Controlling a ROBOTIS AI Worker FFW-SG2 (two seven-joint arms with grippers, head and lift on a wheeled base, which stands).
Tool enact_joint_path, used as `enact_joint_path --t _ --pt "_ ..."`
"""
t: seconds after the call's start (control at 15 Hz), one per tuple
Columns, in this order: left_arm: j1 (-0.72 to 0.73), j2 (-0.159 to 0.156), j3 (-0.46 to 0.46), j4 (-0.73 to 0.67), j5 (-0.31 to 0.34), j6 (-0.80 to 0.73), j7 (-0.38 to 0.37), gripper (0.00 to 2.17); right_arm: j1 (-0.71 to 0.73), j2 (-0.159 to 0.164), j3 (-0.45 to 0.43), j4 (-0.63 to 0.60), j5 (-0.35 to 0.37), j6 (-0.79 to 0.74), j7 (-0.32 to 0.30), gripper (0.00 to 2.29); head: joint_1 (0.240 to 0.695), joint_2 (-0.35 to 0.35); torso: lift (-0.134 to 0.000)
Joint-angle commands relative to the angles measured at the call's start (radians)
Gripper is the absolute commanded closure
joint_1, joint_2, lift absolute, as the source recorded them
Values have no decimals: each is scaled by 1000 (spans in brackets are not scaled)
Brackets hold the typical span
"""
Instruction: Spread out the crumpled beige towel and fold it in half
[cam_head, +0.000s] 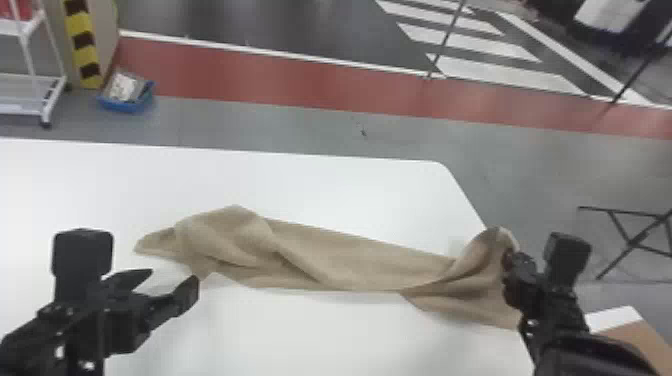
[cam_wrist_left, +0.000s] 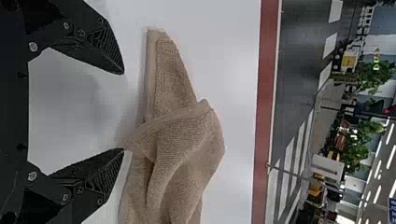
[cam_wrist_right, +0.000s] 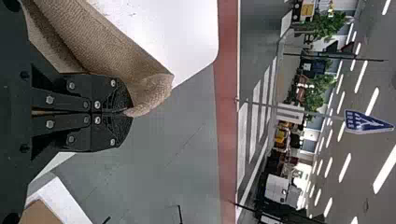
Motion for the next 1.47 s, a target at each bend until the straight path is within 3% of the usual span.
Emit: enact_joint_path --t 0.0,0.93,1.27,1.4 --pt "0 -5 -2 4 4 0 -1 360 1 5 3 0 2 -3 0 1595 695 -350 -124" --pt "-28 -43 -80 67 -3 -68 2 424 16 14 7 -19 0 -6 0 1595 695 -350 -124" --pt "-40 -43 -94 94 -16 -101 15 424 27 14 1 -31 0 -18 2 1595 695 -350 -124" --pt "-39 -43 -94 90 -16 -101 15 768 27 14 3 -29 0 -18 2 1595 695 -350 -124"
